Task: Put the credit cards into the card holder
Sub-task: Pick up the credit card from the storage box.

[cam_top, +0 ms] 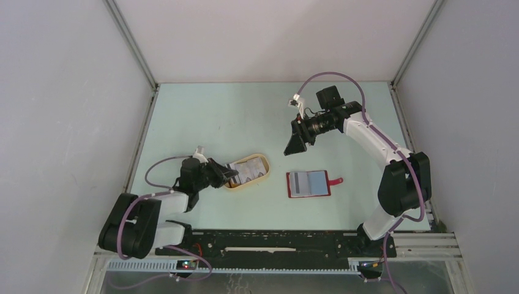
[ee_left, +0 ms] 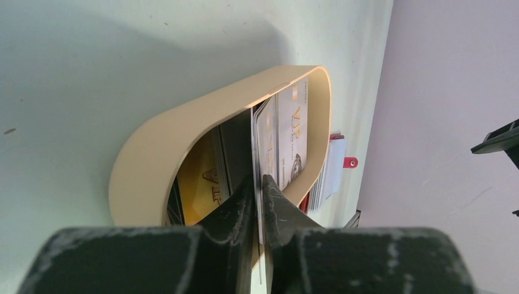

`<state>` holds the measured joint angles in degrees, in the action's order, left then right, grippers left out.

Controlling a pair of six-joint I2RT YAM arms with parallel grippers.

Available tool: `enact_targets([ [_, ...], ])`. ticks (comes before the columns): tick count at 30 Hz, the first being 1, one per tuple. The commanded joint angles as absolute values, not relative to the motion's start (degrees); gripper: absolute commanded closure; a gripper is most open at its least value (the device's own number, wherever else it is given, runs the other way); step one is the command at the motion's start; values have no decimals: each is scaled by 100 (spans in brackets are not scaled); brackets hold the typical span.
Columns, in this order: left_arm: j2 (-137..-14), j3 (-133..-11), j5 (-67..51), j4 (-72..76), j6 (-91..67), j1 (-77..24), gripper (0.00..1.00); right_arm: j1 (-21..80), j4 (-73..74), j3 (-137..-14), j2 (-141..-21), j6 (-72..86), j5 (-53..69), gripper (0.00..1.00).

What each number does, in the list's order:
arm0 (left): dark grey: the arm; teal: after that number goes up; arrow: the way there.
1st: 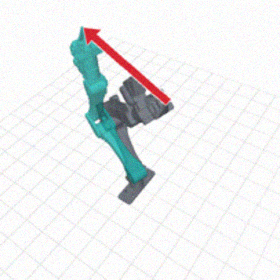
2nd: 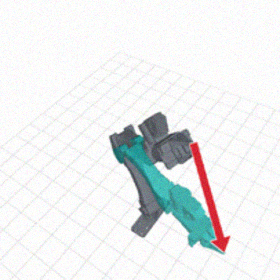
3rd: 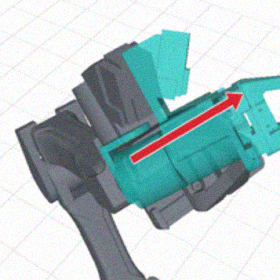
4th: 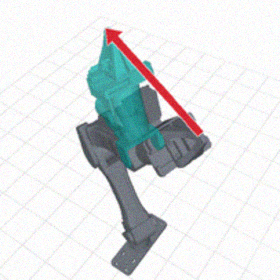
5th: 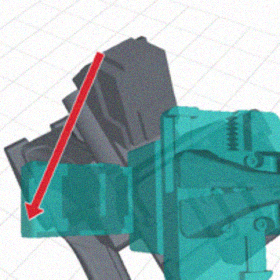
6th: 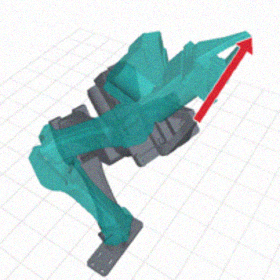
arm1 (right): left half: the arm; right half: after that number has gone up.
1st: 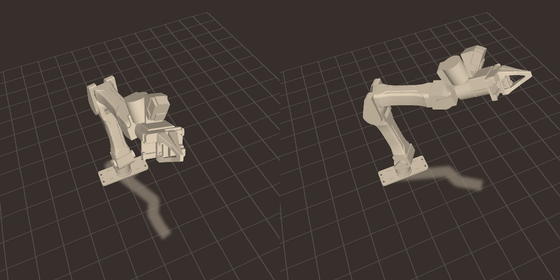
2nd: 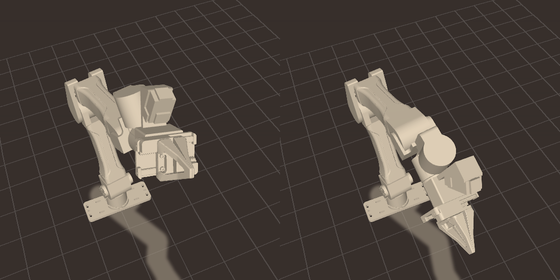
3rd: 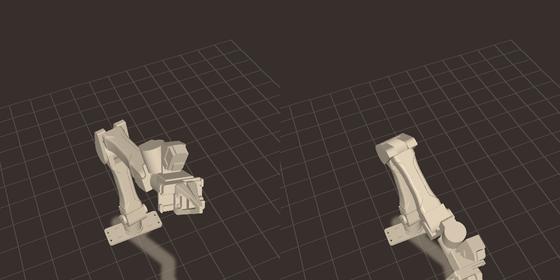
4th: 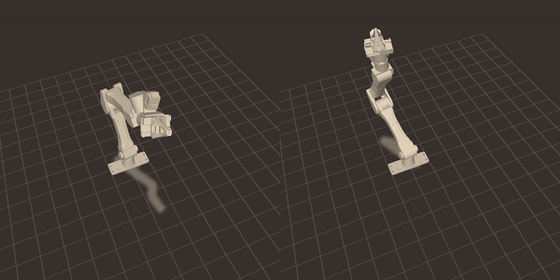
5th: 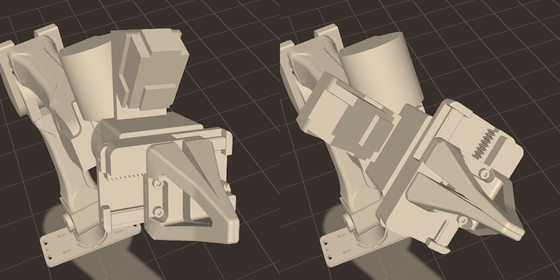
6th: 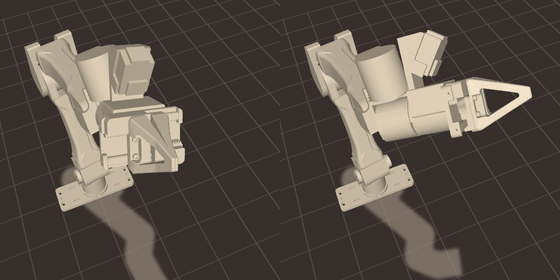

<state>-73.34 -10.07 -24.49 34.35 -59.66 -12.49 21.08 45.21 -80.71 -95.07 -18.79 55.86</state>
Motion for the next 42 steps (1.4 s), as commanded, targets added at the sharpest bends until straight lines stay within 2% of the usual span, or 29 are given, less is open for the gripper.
enact_targets([
  [1, -6927, -928, -2224, 2909, -5609, -1190, 88, 2119, 4513, -8104, -9527, -1951, 5687, 30],
  [6, -6783, -931, -2184, 2718, -5520, -1171, 97, 2126, 4509, -8104, -9519, -1945, 5677, 30],
  [13, -6123, -962, -2162, 2108, -5245, -1143, 98, 2127, 4525, -8104, -9502, -1955, 5684, 30],
  [24, -3763, -1539, -1443, -819, -4096, -1143, 100, 2140, 4624, -8104, -9408, -2170, 5756, 31],
  [35, -2723, -1373, -2353, -27, -4069, -1254, 100, 2119, 4703, -7870, -8658, -2791, 5817, 32],
  [42, -2783, -1474, -2106, 916, -3890, -2130, 100, 2094, 4855, -7506, -7834, -3270, 6021, 30],
])
